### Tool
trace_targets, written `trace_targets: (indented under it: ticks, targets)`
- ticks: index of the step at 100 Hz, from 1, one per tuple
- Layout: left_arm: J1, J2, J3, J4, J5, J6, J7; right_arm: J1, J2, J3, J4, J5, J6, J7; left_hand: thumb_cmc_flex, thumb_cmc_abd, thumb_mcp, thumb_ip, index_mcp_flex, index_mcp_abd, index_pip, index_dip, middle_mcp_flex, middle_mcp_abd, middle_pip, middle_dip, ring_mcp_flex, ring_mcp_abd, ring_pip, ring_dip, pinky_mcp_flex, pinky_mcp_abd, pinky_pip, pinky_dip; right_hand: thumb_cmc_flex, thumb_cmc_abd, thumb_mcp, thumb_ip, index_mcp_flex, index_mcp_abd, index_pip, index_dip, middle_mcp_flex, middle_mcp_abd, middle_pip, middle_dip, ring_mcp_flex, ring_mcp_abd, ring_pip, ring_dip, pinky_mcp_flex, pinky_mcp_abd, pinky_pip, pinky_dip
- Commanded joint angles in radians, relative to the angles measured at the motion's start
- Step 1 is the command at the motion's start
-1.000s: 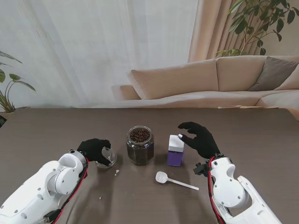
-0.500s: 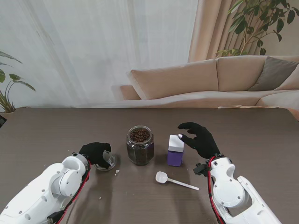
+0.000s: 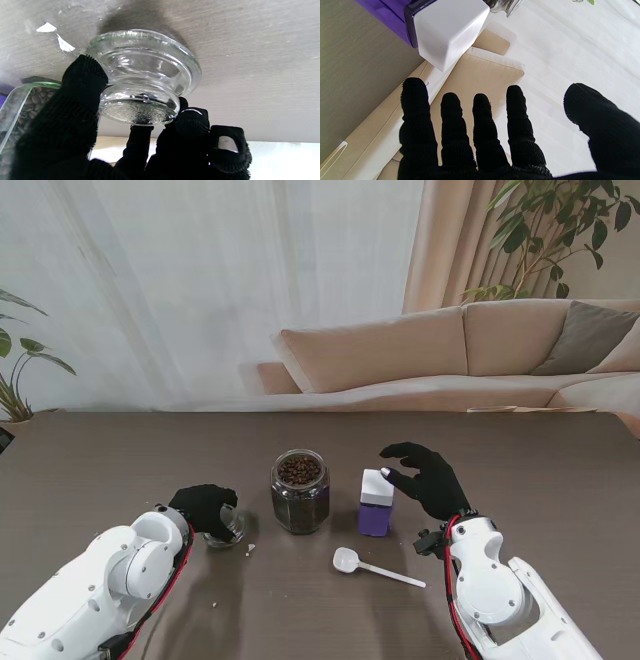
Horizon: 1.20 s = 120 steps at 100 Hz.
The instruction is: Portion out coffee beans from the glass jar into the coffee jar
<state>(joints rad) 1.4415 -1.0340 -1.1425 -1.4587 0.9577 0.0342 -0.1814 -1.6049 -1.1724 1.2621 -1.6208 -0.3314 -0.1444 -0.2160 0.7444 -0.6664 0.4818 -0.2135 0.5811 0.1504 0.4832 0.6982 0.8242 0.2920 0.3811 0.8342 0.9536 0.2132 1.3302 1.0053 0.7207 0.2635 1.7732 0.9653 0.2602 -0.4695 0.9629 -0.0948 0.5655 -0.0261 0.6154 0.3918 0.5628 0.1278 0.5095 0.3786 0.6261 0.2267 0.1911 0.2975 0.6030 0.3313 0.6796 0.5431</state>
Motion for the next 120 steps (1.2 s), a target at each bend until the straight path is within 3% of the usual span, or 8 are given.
trace_targets:
  ticks: [1,6,51,78,94,106,112,120]
  targets:
    - [-0.002,0.003,-0.001,-0.01,0.009,-0.007,-0.029,-0.006,-0.003,-0.001,-0.007,0.001,0.003,0.015,-0.008,0.12,0.15,0.101,0.12,-0.036,0.062,0.009,-0.022,-0.036,0.002,-0.017,-0.032,-0.015,0.008,0.008,0.001,-0.022,0.033,0.024,-0.019,0.002,0.033,0.021,0.017,0.003,0.0,-0.004,0.017,0.012,0.008,-0.01,0.021,-0.003,0.003,0.004,-0.331,-0.005,-0.008,0.015]
    - [-0.003,0.004,-0.001,-0.012,0.012,-0.009,-0.033,-0.006,-0.003,-0.001,-0.007,0.002,0.003,0.016,-0.037,0.125,0.17,0.119,0.12,-0.034,0.029,-0.021,-0.035,-0.032,-0.006,-0.027,-0.039,-0.017,0.006,0.008,0.001,-0.023,0.033,0.023,-0.019,0.002,0.033,0.021,0.015,0.001,0.0,-0.004,0.017,0.014,0.008,-0.01,0.022,-0.002,0.003,0.005,-0.332,-0.005,-0.008,0.015]
    - [0.0,0.013,-0.009,-0.043,0.076,-0.047,-0.067,-0.007,-0.003,-0.001,-0.007,0.009,0.004,0.021,-0.084,0.153,0.077,0.128,0.12,-0.057,-0.163,-0.153,-0.103,-0.01,-0.069,-0.099,-0.074,-0.039,-0.007,0.018,-0.019,-0.048,0.023,0.028,-0.019,0.002,0.032,0.021,0.016,0.003,-0.001,-0.005,0.017,0.013,0.008,-0.01,0.022,-0.002,0.003,0.005,-0.333,-0.006,-0.004,0.011]
    - [0.017,0.014,-0.031,-0.068,0.083,-0.057,-0.075,-0.007,-0.003,-0.002,-0.007,0.013,0.006,0.025,-0.089,0.183,0.014,0.136,0.082,-0.058,-0.29,-0.269,-0.125,0.002,-0.123,-0.161,-0.107,-0.016,-0.062,0.015,-0.047,-0.046,-0.001,0.04,-0.018,0.003,0.033,0.021,0.015,0.005,-0.001,-0.005,0.016,0.014,0.007,-0.01,0.023,-0.003,0.003,0.005,-0.334,-0.005,-0.003,0.009]
    - [0.029,0.012,-0.049,-0.091,0.084,-0.06,-0.076,-0.006,-0.002,-0.003,-0.007,0.015,0.008,0.028,-0.084,0.227,-0.077,0.149,0.045,-0.06,-0.32,-0.323,-0.157,0.003,-0.195,-0.278,-0.209,0.077,-0.301,-0.061,-0.177,0.007,-0.144,0.063,-0.019,0.002,0.032,0.021,0.016,0.005,-0.001,-0.005,0.015,0.013,0.007,-0.01,0.022,-0.003,0.002,0.005,-0.334,-0.005,-0.002,0.008]
    - [0.048,0.008,-0.076,-0.119,0.077,-0.06,-0.06,-0.006,-0.002,-0.004,-0.007,0.015,0.008,0.029,-0.067,0.269,-0.154,0.159,0.02,-0.064,-0.337,-0.344,-0.192,-0.014,-0.246,-0.357,-0.37,0.163,-0.601,-0.189,-0.38,0.055,-0.343,0.036,-0.019,0.004,0.031,0.021,0.015,0.004,-0.002,-0.005,0.015,0.013,0.006,-0.01,0.022,-0.002,0.002,0.005,-0.335,-0.006,-0.002,0.007]
    - [0.062,0.005,-0.095,-0.137,0.07,-0.06,-0.046,-0.005,-0.002,-0.003,-0.007,0.015,0.008,0.028,-0.052,0.295,-0.203,0.164,0.014,-0.063,-0.34,-0.351,-0.199,-0.025,-0.257,-0.383,-0.457,0.186,-0.749,-0.26,-0.506,0.065,-0.49,-0.016,-0.019,0.003,0.031,0.021,0.016,0.003,-0.001,-0.005,0.014,0.013,0.006,-0.01,0.022,-0.002,0.002,0.005,-0.335,-0.005,-0.002,0.007]
    - [0.084,-0.001,-0.122,-0.161,0.052,-0.065,-0.016,-0.005,-0.003,-0.003,-0.006,0.014,0.008,0.025,-0.033,0.31,-0.246,0.172,0.007,-0.058,-0.344,-0.356,-0.206,-0.041,-0.269,-0.411,-0.49,0.183,-0.891,-0.364,-0.579,0.082,-0.67,-0.109,-0.019,0.002,0.032,0.021,0.015,0.002,-0.002,-0.005,0.014,0.015,0.006,-0.01,0.021,-0.003,0.002,0.005,-0.335,-0.005,-0.002,0.006]
